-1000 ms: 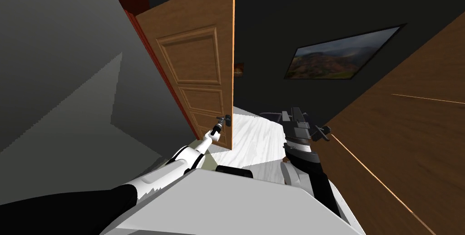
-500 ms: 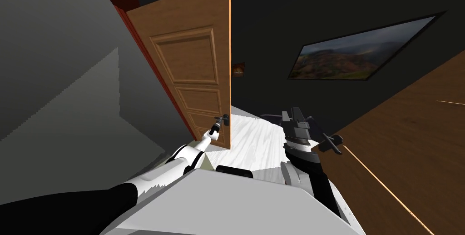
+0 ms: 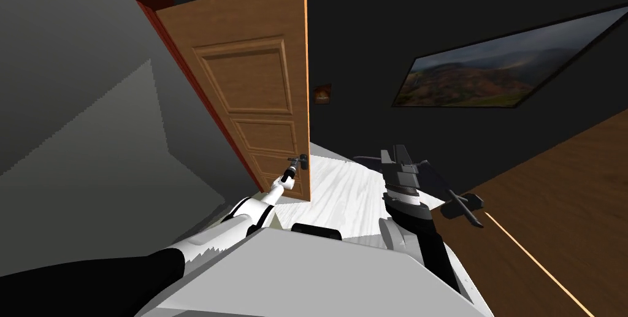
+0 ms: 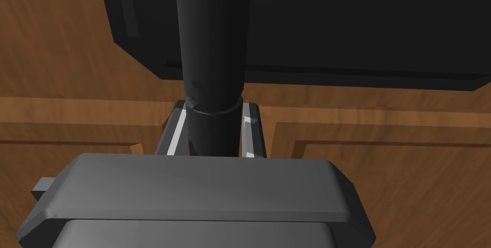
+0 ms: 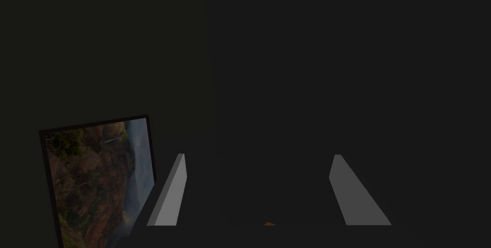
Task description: Push the door open
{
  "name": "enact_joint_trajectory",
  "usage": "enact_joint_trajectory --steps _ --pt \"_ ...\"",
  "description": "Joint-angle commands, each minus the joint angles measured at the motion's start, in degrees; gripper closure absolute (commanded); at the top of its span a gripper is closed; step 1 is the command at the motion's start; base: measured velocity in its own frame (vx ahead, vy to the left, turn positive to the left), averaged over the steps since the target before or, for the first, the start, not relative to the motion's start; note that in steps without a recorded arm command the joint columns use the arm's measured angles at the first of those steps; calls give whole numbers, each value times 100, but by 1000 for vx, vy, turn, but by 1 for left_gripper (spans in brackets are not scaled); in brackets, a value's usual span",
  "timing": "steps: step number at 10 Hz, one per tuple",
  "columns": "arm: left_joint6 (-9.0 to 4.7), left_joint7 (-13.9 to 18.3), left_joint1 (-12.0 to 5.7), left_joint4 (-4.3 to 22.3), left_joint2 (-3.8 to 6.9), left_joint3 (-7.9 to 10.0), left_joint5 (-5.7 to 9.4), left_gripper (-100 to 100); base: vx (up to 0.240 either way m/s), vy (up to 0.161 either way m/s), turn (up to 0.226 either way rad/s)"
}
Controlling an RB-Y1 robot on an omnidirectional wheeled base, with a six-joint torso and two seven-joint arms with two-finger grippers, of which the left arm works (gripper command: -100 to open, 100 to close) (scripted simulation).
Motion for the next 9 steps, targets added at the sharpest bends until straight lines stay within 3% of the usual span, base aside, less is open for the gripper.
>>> enact_joint_trajectory --steps 1,6,9 --pt "-113 11 -106 159 35 23 10 100 50 -6 -10" --pt "-118 -61 -73 184 129 208 83 100 115 -52 35" --pt "-122 -104 -53 165 185 319 127 100 152 -100 52"
